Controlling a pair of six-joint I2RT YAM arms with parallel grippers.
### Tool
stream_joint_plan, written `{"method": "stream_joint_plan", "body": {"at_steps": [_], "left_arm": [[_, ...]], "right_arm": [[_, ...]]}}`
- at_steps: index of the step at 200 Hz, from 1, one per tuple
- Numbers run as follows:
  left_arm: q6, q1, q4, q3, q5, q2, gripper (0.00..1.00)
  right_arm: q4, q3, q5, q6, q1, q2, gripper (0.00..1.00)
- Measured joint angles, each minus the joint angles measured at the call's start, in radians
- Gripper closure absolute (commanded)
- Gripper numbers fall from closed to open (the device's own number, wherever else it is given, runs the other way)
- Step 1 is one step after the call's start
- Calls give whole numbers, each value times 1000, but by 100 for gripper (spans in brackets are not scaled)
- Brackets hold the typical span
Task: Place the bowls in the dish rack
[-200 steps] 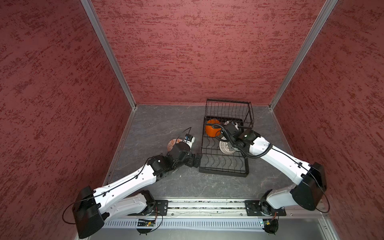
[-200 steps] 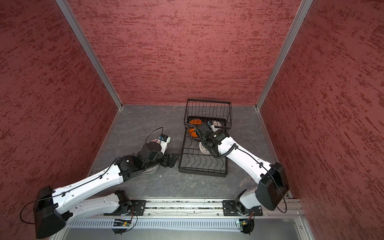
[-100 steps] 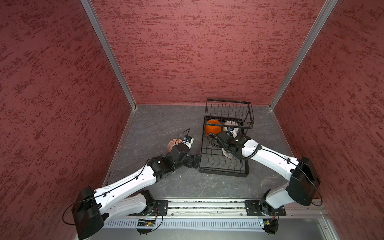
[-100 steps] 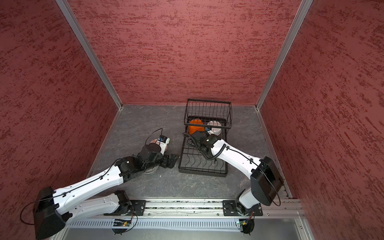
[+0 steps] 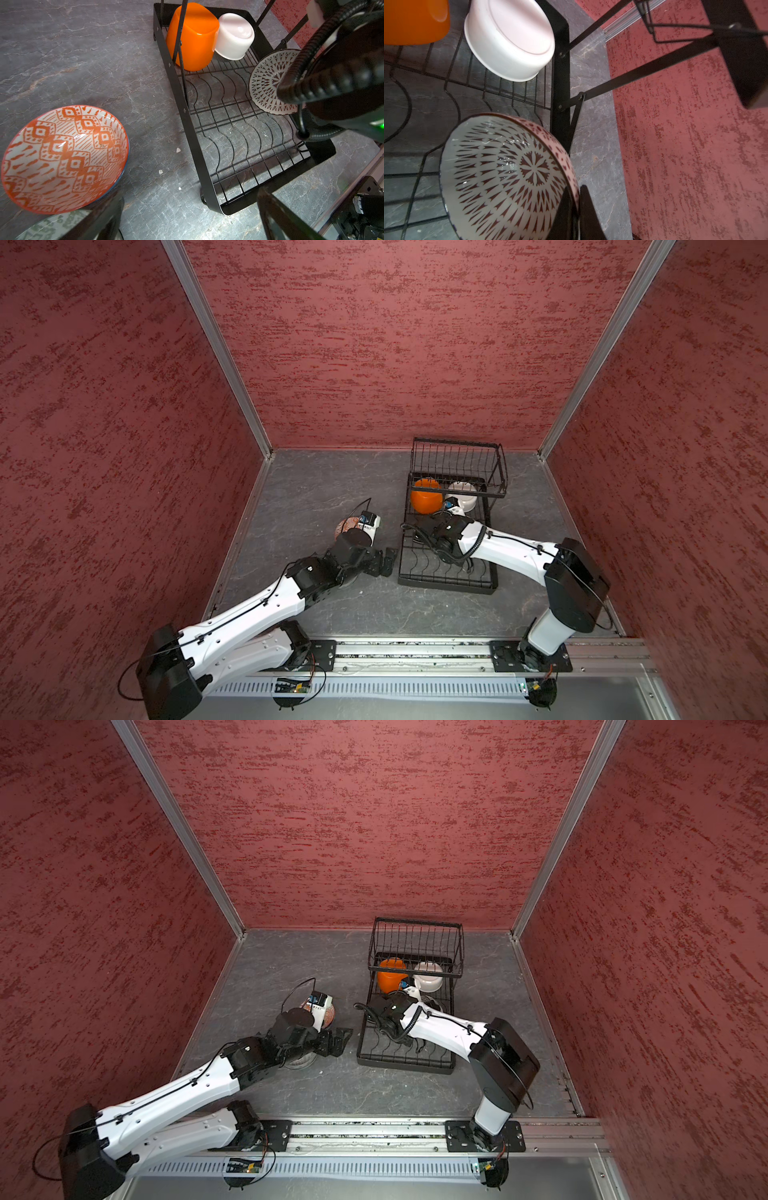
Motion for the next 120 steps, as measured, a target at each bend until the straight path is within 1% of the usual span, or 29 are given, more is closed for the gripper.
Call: {"method": "stream_joint_plan", "body": {"at_steps": [62, 120], "left_arm": [[0, 10, 0, -2, 0, -6, 0], [0, 19, -3, -2, 0, -22, 0]], "right_arm": [[18, 5, 113, 5, 1, 34, 100], [56, -14, 194, 17, 1, 79, 100]]}}
